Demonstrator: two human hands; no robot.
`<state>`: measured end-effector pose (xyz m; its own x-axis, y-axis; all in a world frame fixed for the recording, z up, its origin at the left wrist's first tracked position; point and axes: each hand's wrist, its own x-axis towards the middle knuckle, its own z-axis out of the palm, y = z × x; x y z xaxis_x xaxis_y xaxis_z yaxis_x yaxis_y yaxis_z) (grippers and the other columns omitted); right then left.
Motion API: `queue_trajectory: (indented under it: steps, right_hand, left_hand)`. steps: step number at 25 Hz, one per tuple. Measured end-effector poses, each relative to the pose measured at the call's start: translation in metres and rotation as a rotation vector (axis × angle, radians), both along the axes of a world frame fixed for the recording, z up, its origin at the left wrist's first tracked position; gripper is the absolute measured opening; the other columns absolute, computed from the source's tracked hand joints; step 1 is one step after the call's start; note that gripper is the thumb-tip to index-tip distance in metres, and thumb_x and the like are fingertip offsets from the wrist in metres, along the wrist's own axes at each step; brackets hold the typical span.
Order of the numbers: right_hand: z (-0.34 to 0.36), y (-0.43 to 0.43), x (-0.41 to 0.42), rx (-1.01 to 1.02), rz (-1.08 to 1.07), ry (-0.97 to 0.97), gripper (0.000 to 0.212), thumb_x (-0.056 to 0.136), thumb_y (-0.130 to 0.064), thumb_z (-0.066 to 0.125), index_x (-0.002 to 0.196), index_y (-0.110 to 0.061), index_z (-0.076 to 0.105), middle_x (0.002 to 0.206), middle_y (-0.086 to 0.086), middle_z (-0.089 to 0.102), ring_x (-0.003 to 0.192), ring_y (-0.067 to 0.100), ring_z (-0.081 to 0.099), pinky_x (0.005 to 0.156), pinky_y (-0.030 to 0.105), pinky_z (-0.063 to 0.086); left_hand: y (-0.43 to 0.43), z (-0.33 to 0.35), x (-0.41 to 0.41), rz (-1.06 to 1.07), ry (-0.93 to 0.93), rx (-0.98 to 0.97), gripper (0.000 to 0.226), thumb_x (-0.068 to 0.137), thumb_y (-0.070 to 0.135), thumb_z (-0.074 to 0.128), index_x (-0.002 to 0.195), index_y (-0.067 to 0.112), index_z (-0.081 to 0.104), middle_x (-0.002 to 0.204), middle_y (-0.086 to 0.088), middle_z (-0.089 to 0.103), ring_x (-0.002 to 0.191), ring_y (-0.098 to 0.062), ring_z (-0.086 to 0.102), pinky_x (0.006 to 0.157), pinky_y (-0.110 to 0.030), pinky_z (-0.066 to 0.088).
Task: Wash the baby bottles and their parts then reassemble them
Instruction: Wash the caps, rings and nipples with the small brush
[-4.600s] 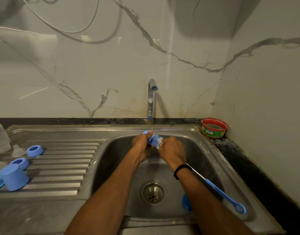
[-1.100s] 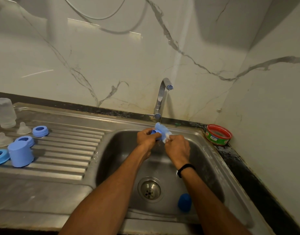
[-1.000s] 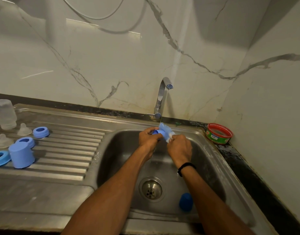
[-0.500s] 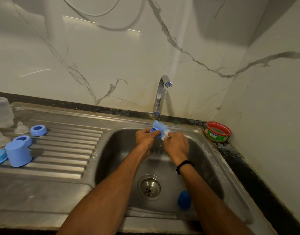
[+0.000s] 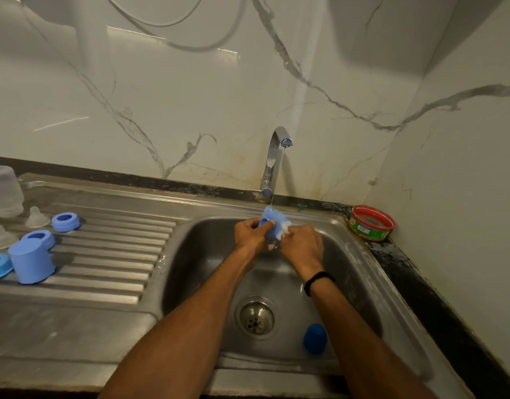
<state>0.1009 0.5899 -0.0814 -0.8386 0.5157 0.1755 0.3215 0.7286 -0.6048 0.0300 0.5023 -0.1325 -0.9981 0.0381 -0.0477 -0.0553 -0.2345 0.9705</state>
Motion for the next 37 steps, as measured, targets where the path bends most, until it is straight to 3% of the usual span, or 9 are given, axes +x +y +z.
queue_trajectory:
  steps: [2,7,12,16,18,27,31,34,37]
  right_hand:
    - [0.0003,0.0026,-0.0011,-0.014,-0.012,0.012,0.024,0.096,-0.029,0.06,0.107,-0.011,0.071,0.082,0.001,0.058,0.072,0.015,0.052,0.055,0.021,0.038]
    - [-0.0004,-0.0039,0.0002,0.019,0.008,0.021,0.023,0.096,-0.027,0.06,0.108,-0.01,0.07,0.083,0.001,0.057,0.074,0.015,0.052,0.061,0.025,0.04]
    - [-0.0002,-0.0005,0.0012,-0.015,0.001,0.047,0.026,0.096,-0.031,0.06,0.107,-0.011,0.072,0.082,0.002,0.059,0.074,0.016,0.052,0.057,0.023,0.038]
    - [-0.001,-0.0025,0.0011,-0.007,0.034,0.069,0.025,0.096,-0.03,0.061,0.107,-0.01,0.071,0.081,0.001,0.059,0.069,0.012,0.051,0.052,0.02,0.037]
    - [-0.0018,-0.005,0.002,0.006,0.027,0.062,0.024,0.096,-0.028,0.061,0.109,-0.011,0.071,0.082,0.0,0.057,0.07,0.012,0.05,0.05,0.019,0.034]
    - [-0.0065,-0.0039,-0.0005,0.009,0.024,0.059,0.023,0.093,-0.028,0.065,0.11,-0.013,0.069,0.082,-0.002,0.057,0.073,0.013,0.055,0.059,0.022,0.044]
    - [-0.0069,-0.0029,-0.0005,0.014,-0.002,0.057,0.026,0.093,-0.029,0.065,0.112,-0.011,0.068,0.09,0.004,0.065,0.08,0.017,0.061,0.062,0.023,0.045]
    - [-0.0069,-0.0031,-0.0035,-0.007,0.018,0.052,0.025,0.094,-0.03,0.065,0.108,-0.011,0.071,0.085,0.003,0.064,0.075,0.016,0.058,0.061,0.024,0.044]
    - [-0.0072,-0.0008,-0.0012,0.0,0.004,0.041,0.022,0.094,-0.026,0.064,0.11,-0.011,0.069,0.085,0.003,0.062,0.075,0.016,0.056,0.058,0.021,0.04]
  left_hand:
    - [-0.0026,-0.0018,-0.0014,-0.012,-0.009,-0.003,0.021,0.089,0.018,0.076,0.104,0.004,0.073,0.09,-0.009,0.075,0.076,-0.02,0.072,0.062,-0.031,0.062]
    - [-0.0033,-0.0022,-0.0059,0.049,0.037,-0.023,0.021,0.088,0.009,0.075,0.107,0.002,0.071,0.095,-0.008,0.073,0.083,-0.018,0.071,0.067,-0.019,0.059]
    - [-0.0036,-0.0033,-0.0073,0.064,0.085,-0.046,0.028,0.083,0.001,0.075,0.11,0.009,0.072,0.108,-0.008,0.071,0.098,-0.021,0.068,0.089,-0.034,0.059]
    - [-0.0025,-0.0024,-0.008,0.084,0.103,-0.028,0.03,0.083,-0.002,0.074,0.109,0.011,0.068,0.107,-0.007,0.069,0.1,-0.023,0.068,0.082,-0.026,0.059]
    - [-0.0011,-0.0022,-0.0058,0.075,0.109,-0.066,0.037,0.082,-0.001,0.076,0.115,0.009,0.066,0.106,-0.006,0.069,0.1,-0.022,0.068,0.088,-0.031,0.059]
    - [-0.0025,-0.0096,-0.0064,0.059,0.12,-0.131,0.026,0.085,0.005,0.076,0.11,0.007,0.068,0.107,-0.012,0.073,0.093,-0.02,0.07,0.085,-0.032,0.06]
    - [-0.0045,-0.0081,-0.0061,0.01,0.1,-0.117,0.028,0.087,0.009,0.076,0.113,0.006,0.069,0.104,-0.011,0.073,0.088,-0.023,0.072,0.068,-0.028,0.061]
    - [-0.005,-0.0081,-0.0077,0.043,0.133,-0.156,0.028,0.086,0.006,0.075,0.114,0.007,0.069,0.102,-0.007,0.072,0.087,-0.016,0.07,0.072,-0.022,0.059]
    - [-0.0024,-0.0061,-0.0055,0.087,0.123,-0.193,0.033,0.081,0.005,0.079,0.113,0.008,0.068,0.106,-0.008,0.072,0.095,-0.021,0.07,0.082,-0.031,0.06]
